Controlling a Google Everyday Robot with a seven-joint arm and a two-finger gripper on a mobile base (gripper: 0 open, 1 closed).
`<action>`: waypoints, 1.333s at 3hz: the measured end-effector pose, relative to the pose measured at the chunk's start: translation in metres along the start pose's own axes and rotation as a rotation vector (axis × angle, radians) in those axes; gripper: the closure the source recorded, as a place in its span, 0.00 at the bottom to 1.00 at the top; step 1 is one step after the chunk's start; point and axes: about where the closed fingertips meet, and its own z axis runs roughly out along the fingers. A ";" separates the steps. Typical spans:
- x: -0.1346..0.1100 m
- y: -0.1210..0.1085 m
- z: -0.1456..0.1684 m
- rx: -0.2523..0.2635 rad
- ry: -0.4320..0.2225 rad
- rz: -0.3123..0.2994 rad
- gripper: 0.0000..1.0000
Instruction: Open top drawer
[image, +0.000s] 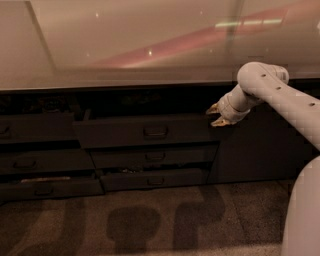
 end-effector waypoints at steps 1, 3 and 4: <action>-0.003 0.007 0.001 -0.005 -0.007 -0.005 1.00; -0.007 0.014 -0.002 -0.005 -0.013 -0.013 1.00; -0.007 0.013 -0.004 -0.005 -0.013 -0.013 1.00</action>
Offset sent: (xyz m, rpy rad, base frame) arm -0.2092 0.0028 -0.1171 0.0639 0.1630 0.1838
